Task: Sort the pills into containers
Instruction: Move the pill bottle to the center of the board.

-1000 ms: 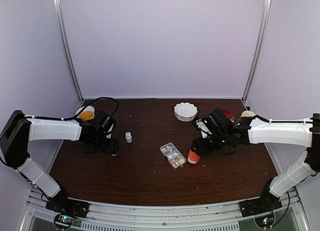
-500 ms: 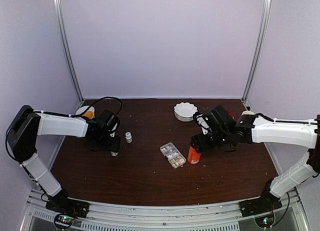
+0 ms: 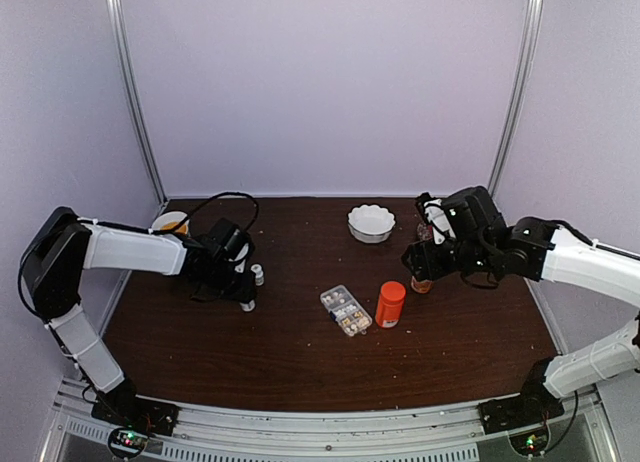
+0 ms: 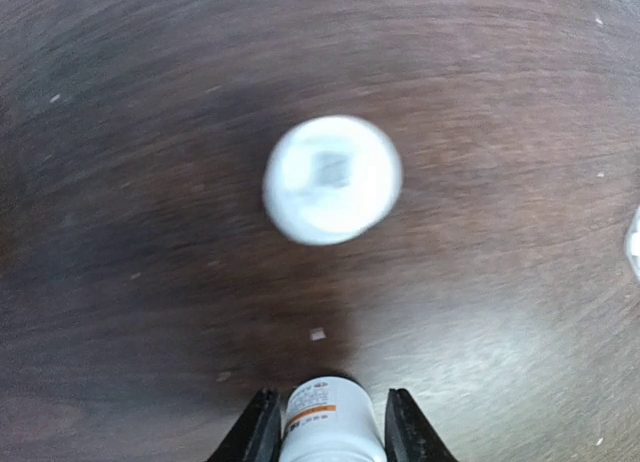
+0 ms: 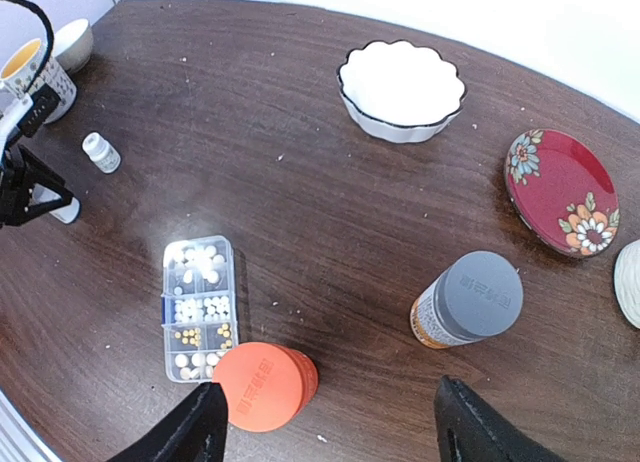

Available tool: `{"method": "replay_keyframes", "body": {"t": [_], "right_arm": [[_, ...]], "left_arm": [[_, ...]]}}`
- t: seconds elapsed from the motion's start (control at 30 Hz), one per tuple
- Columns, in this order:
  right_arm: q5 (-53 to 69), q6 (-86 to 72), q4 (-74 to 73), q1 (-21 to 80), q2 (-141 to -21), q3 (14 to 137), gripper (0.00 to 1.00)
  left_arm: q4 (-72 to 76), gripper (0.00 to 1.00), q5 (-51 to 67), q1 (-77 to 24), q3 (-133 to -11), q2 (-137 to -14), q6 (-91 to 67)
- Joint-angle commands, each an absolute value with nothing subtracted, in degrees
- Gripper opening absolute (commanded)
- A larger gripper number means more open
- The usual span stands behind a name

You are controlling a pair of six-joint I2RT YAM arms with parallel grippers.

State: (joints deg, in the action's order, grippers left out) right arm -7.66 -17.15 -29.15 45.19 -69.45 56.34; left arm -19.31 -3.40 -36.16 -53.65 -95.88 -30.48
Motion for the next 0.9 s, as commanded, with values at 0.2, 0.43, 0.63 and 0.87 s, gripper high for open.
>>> {"method": "replay_keyframes", "body": {"t": [0.2,0.43,0.63,0.87], "right_arm": [[-10.11,-17.51,-28.59,43.09,-64.32,51.7,0.74],[-11.69,-17.49,-26.28,41.07,-59.32,46.85,0.76],[-13.3,-16.06,-22.12,38.91,-53.38,43.03,0.8],[-14.85,-13.96,-18.22,38.14,-48.48,40.21,0.85]], "left_arm": [[-19.33,0.27,-5.07,-46.76,-68.27,-106.86,-32.81],[-20.58,0.45,-4.93,-49.21,-74.05,-111.85,-32.61],[-21.6,0.83,-3.59,-49.56,-74.61,-110.4,-32.22],[-26.33,0.93,-9.26,-49.3,-75.1,-101.46,-30.95]]}}
